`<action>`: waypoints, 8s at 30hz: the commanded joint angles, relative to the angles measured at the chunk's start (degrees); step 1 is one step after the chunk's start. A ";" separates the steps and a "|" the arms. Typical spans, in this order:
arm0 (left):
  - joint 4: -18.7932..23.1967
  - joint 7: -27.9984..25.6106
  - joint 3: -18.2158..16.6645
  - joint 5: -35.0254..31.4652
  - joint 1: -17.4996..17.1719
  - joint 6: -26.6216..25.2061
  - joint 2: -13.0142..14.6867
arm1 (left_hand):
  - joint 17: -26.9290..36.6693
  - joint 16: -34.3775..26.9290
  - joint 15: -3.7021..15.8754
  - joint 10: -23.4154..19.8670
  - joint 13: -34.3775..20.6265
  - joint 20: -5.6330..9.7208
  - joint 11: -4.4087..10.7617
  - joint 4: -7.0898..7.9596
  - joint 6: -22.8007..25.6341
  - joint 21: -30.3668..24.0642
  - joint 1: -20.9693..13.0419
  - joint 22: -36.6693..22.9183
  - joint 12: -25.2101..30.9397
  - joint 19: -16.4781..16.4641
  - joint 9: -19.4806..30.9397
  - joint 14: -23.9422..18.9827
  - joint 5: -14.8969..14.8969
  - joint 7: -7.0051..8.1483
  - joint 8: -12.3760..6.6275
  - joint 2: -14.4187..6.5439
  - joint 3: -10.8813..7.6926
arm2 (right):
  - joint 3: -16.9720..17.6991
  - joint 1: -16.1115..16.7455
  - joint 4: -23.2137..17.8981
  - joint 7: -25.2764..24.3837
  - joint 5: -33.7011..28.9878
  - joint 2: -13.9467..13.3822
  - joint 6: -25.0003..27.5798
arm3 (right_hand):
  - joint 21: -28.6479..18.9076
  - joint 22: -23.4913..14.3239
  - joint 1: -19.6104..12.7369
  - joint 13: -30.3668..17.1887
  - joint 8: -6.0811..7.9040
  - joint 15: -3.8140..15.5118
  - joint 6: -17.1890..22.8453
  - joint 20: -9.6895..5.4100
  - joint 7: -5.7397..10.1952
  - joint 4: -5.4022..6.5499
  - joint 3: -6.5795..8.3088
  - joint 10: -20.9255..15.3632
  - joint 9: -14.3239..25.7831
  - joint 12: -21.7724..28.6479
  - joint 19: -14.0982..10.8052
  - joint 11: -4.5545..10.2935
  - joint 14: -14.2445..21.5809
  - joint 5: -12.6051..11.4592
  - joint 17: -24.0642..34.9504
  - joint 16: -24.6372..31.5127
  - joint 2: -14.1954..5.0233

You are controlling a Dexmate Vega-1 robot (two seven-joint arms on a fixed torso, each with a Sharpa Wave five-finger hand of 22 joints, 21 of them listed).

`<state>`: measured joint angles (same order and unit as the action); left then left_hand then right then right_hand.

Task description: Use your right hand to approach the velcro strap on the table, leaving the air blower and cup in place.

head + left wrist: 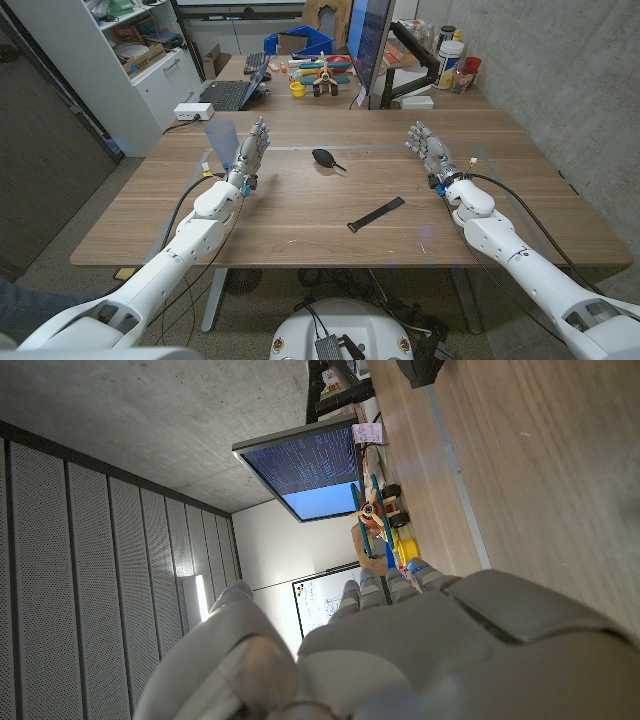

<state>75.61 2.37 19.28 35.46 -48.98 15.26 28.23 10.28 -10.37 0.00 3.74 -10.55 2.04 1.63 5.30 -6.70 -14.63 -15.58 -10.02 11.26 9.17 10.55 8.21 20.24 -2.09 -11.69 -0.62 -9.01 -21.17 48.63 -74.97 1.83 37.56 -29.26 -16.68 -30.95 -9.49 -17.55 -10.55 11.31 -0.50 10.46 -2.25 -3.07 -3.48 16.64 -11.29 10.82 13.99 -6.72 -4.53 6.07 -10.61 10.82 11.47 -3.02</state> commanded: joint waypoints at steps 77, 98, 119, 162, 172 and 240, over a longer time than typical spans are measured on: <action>3.81 7.73 -10.17 -8.69 -1.88 -7.58 -6.28 | 0.29 -0.34 0.06 0.48 -0.29 0.52 0.24 -0.01 -0.16 1.18 -1.07 -0.35 0.48 1.26 0.12 0.63 0.38 0.05 0.15 -0.78 0.30 | -0.08 1.25 2.96 2.46 -7.34 1.31 -20.10 | 1.99 -0.14 1.85 -0.33 0.84 2.76 3.02 -0.80 5.38 -0.90 -2.10 -4.97 0.52 0.67 -8.63 2.39 7.15 -1.37 -0.08 1.08 3.01; 6.35 6.42 -9.62 -8.99 -3.00 -8.70 -6.24 | 0.29 -0.36 0.04 0.50 -0.30 0.28 0.25 -0.01 -0.03 1.48 -1.13 -0.38 0.49 1.38 0.13 0.63 0.39 0.06 0.19 -0.86 0.53 | 0.31 2.63 1.67 1.06 -12.02 0.22 -25.01 | 3.53 -0.13 2.04 -0.39 1.91 3.65 6.49 -1.07 8.28 -1.19 -2.36 -6.36 0.70 0.77 -9.89 3.45 8.60 -2.35 -0.21 0.73 3.21; 6.05 6.62 -9.01 -8.68 -2.54 -9.18 -6.96 | 0.29 -0.36 0.08 0.44 -0.30 0.11 0.18 -0.01 0.14 1.70 -1.18 -0.40 0.53 1.45 0.14 0.65 0.38 0.04 0.20 -0.94 0.74 | 0.22 3.03 0.96 0.38 -16.28 -0.15 -29.27 | 4.81 -0.15 2.22 -0.40 2.04 4.34 7.89 -1.02 8.68 -1.39 -2.60 -7.00 0.77 0.68 -10.54 4.98 9.17 -3.06 -0.24 0.37 3.40; 4.48 7.50 -8.46 -9.40 -0.32 -9.51 -7.21 | 0.30 -0.37 -0.07 0.54 -0.30 0.02 0.43 0.00 0.56 2.11 -1.28 -0.42 0.50 1.58 0.14 0.70 0.35 0.08 0.20 -1.12 1.18 | 1.31 3.00 -0.57 -8.47 -34.93 -0.68 -34.20 | 6.58 -0.20 3.15 -0.46 1.87 6.06 9.10 -1.03 10.80 -1.34 -3.30 -8.71 0.86 0.92 -11.71 7.83 10.16 -4.37 -0.19 0.14 3.96; 4.01 7.90 -8.27 -9.47 0.10 -9.83 -7.34 | 0.30 -0.34 0.02 0.58 -0.30 -0.11 0.36 0.00 0.55 2.21 -1.31 -0.43 0.49 1.66 0.14 0.80 0.35 0.16 0.24 -1.16 1.28 | 1.99 4.32 -2.77 -10.94 -38.97 -1.72 -33.00 | 7.03 -0.21 3.39 -0.47 1.73 6.18 9.08 -1.01 11.19 -1.31 -3.48 -8.92 0.88 0.91 -11.87 8.56 10.25 -4.73 -0.18 0.05 4.10; 0.77 10.34 -8.57 -9.31 1.84 -9.94 -8.11 | 0.29 -0.33 0.09 0.62 -0.30 0.00 0.12 0.03 1.10 2.57 -1.44 -0.47 0.50 1.88 0.15 1.01 0.31 0.10 0.20 -1.45 1.90 | 2.24 6.04 -10.22 -28.61 -66.45 -5.34 -28.93 | 9.88 -0.28 3.80 -0.53 0.68 7.99 8.10 -2.10 14.69 -1.78 -4.37 -10.38 0.82 0.85 -13.31 11.89 10.85 -7.89 -0.24 -0.45 5.20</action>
<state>77.20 12.09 10.66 26.22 -47.72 5.22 20.13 10.25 -10.38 -0.14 3.94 -10.51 1.73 1.82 5.46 -5.71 -12.07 -16.79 -10.25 11.48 9.45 10.52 8.66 20.24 -1.84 -11.42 -1.83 -7.41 -18.02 54.60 -83.20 -23.55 -23.83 -33.00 -48.27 -21.17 -9.46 -13.46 -10.77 12.03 2.36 18.32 -2.46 11.38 -4.98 12.27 -21.49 11.45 14.86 -19.61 6.97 17.10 -17.99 10.39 11.24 1.65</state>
